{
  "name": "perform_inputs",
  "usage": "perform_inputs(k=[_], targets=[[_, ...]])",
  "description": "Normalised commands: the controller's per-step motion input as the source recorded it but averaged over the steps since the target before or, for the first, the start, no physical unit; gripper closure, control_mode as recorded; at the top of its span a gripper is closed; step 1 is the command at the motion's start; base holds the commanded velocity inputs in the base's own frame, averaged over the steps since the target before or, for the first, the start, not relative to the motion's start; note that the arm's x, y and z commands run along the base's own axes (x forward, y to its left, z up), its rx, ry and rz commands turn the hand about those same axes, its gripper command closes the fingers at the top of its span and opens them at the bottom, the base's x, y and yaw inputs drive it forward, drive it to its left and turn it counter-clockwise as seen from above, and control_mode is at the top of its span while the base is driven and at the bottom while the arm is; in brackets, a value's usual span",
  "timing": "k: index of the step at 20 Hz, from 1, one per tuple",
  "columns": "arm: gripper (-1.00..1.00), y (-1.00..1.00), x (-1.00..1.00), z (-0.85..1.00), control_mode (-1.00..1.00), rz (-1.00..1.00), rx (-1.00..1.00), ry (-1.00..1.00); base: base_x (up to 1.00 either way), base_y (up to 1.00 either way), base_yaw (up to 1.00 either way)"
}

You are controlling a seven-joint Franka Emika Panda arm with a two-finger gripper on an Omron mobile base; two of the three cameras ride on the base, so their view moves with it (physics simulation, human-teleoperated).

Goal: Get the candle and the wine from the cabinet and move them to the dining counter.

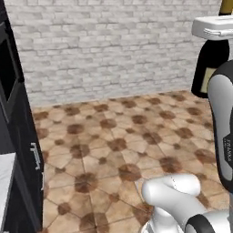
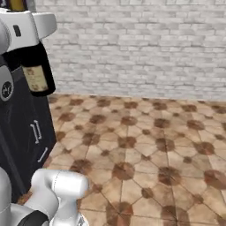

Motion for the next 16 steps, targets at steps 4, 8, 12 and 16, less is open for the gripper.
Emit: perform_inputs(k=[4, 8, 12, 16], targets=[[1.00, 0.00, 0.00, 0.00, 1.00, 0.00, 0.00, 0.00, -0.07, 0.23, -0.94], [1.00, 0.00, 0.00, 0.00, 1.00, 0.00, 0.00, 0.00, -0.01, 0.31, -0.91], [1.00, 0.00, 0.00, 0.00, 1.00, 0.00, 0.00, 0.00, 0.00, 0.39, -0.89], [1.00, 0.00, 0.00, 0.00, 1.00, 0.00, 0.00, 0.00, 0.00, 0.47, -0.86]])
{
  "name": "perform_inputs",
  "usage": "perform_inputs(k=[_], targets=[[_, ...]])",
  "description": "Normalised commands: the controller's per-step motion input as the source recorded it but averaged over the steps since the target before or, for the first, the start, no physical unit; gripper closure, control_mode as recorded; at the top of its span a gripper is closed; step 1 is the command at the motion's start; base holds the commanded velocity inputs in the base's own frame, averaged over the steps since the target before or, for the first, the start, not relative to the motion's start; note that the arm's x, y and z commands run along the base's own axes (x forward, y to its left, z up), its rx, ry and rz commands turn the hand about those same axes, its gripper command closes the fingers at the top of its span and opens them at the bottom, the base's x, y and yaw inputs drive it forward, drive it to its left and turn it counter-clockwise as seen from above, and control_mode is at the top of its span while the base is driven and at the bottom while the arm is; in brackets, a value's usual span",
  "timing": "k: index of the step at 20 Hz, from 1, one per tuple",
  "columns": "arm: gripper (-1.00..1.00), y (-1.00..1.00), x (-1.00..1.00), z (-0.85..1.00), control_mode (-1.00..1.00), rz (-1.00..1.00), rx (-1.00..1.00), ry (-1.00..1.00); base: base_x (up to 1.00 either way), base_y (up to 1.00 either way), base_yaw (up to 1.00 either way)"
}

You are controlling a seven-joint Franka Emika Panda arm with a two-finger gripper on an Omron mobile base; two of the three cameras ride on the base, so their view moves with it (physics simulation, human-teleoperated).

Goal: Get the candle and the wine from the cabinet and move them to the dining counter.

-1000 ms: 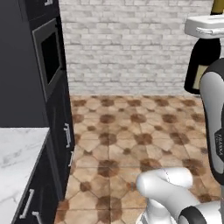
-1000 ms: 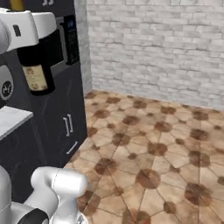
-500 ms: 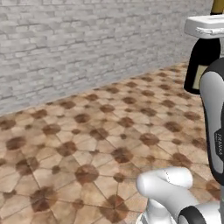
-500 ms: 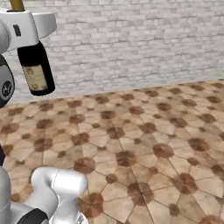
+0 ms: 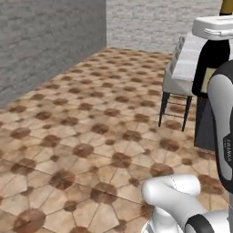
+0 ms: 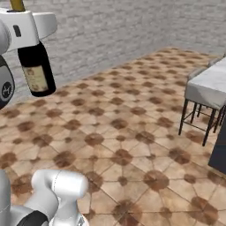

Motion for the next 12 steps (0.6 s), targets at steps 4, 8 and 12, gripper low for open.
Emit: perform_inputs(k=[4, 8, 12], targets=[[1.00, 0.00, 0.00, 0.00, 1.00, 0.00, 0.00, 0.00, 0.02, 0.58, -0.78], [1.00, 0.00, 0.00, 0.00, 1.00, 0.00, 0.00, 0.00, 0.33, 0.82, -0.61], [1.00, 0.00, 0.00, 0.00, 1.00, 0.00, 0.00, 0.00, 0.83, 0.63, -0.35]])
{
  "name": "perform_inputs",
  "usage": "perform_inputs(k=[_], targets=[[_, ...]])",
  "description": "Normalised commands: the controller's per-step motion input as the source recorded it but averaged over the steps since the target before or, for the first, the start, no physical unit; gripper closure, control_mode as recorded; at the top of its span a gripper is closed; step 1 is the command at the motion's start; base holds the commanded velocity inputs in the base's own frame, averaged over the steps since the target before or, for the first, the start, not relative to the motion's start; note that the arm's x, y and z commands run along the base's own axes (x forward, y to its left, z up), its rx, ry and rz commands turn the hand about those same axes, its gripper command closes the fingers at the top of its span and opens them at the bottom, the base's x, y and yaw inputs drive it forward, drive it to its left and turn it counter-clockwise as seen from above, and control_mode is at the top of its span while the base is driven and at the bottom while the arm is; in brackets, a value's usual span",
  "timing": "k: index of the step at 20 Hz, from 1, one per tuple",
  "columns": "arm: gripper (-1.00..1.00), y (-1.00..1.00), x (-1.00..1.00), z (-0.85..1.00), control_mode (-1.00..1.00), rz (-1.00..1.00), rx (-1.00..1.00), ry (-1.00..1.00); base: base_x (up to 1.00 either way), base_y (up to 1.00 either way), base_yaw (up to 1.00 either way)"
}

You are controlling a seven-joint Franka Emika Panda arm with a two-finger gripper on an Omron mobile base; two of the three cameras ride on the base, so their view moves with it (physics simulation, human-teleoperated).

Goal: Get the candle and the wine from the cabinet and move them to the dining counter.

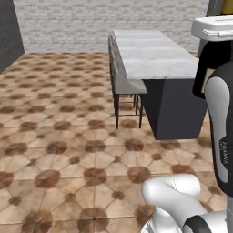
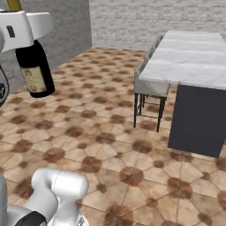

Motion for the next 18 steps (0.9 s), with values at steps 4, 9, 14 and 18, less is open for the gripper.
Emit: perform_inputs(k=[4, 9, 14, 18], targets=[[1.00, 0.00, 0.00, 0.00, 1.00, 0.00, 0.00, 0.00, 1.00, 0.08, -0.22], [1.00, 0.00, 0.00, 0.00, 1.00, 0.00, 0.00, 0.00, 1.00, -0.37, -0.11], [1.00, 0.00, 0.00, 0.00, 1.00, 0.00, 0.00, 0.00, 1.00, -0.55, -0.03], [1.00, 0.00, 0.00, 0.00, 1.00, 0.00, 0.00, 0.00, 1.00, -0.57, 0.00]])
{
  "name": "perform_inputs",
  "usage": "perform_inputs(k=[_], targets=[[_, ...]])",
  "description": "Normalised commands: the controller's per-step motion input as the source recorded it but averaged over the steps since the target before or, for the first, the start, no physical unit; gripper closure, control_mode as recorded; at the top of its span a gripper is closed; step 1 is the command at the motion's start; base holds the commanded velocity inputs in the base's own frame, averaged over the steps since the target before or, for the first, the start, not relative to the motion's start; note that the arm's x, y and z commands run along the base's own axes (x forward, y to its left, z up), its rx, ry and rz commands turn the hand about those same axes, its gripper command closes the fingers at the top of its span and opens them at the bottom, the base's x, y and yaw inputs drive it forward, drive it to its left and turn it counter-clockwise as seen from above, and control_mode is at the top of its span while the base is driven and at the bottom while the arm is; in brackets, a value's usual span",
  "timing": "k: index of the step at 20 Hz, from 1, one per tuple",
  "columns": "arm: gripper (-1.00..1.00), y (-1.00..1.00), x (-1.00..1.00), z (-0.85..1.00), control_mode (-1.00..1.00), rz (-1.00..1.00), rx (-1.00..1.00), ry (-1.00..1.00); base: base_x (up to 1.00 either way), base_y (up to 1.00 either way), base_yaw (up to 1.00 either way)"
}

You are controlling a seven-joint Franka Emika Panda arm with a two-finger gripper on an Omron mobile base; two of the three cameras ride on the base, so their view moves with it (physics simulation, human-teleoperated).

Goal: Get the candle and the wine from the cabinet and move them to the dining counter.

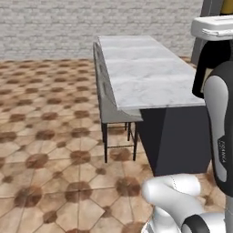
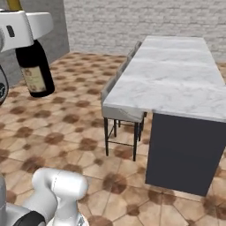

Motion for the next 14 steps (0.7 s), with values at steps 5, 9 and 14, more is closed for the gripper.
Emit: perform_inputs(k=[5, 9, 14], targets=[[1.00, 0.00, 0.00, 0.00, 1.00, 0.00, 0.00, 0.00, 1.00, -0.48, 0.00], [1.00, 0.00, 0.00, 0.00, 1.00, 0.00, 0.00, 0.00, 0.99, -0.42, 0.00], [1.00, 0.00, 0.00, 0.00, 1.00, 0.00, 0.00, 0.00, 0.92, -0.38, 0.00]])
